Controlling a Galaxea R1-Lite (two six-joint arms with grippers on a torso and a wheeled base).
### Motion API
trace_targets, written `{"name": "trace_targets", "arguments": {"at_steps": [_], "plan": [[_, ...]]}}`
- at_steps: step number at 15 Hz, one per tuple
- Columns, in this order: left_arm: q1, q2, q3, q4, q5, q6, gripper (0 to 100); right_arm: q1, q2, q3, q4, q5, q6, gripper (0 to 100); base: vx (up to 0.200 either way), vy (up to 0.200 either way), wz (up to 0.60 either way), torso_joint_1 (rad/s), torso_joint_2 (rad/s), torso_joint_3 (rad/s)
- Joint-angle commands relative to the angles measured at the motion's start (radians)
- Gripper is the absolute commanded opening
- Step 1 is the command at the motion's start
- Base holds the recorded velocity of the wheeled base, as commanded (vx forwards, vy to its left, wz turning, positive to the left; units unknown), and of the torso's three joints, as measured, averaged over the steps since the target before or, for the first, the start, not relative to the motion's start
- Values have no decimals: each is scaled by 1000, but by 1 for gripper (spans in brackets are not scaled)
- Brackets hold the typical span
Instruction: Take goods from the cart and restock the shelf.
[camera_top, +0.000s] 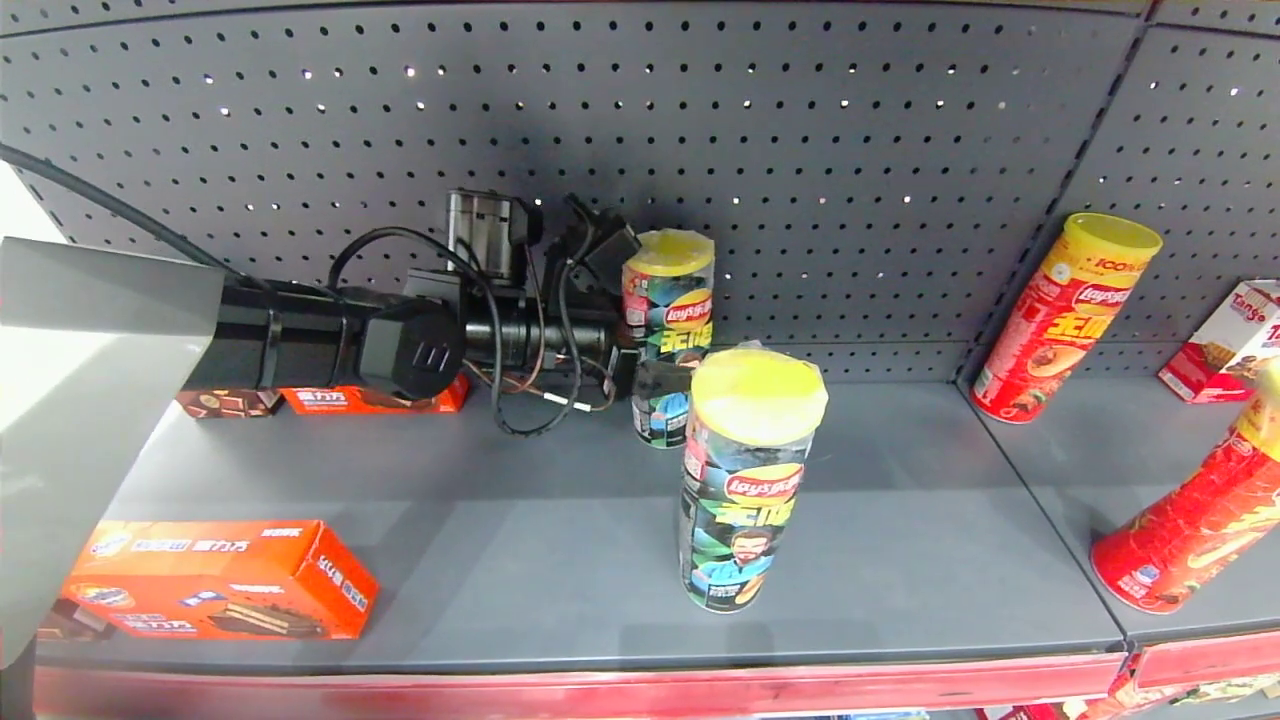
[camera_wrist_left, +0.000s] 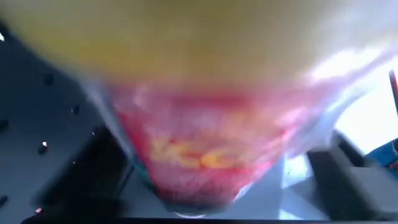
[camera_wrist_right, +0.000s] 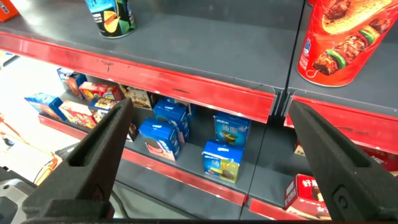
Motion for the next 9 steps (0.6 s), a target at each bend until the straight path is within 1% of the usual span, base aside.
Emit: {"name": "trace_targets", "arguments": {"at_steps": [1,3,5,8,9], "plan": [[9,-45,45,4,2,-2,100,0,1,0,0,1,-1,100,0,0,0,0,0,0],[21,-100,118,4,16,0,100,0,1,0,0,1,-1,100,0,0,0,0,0,0],[23,-158,204,2,73,-2,100,0,1,0,0,1,-1,100,0,0,0,0,0,0],[1,-216,264,-3,238,-8,100,0,1,0,0,1,-1,100,0,0,0,0,0,0],[-5,-229,273,-7,270,-8,100,0,1,0,0,1,-1,100,0,0,0,0,0,0]]}}
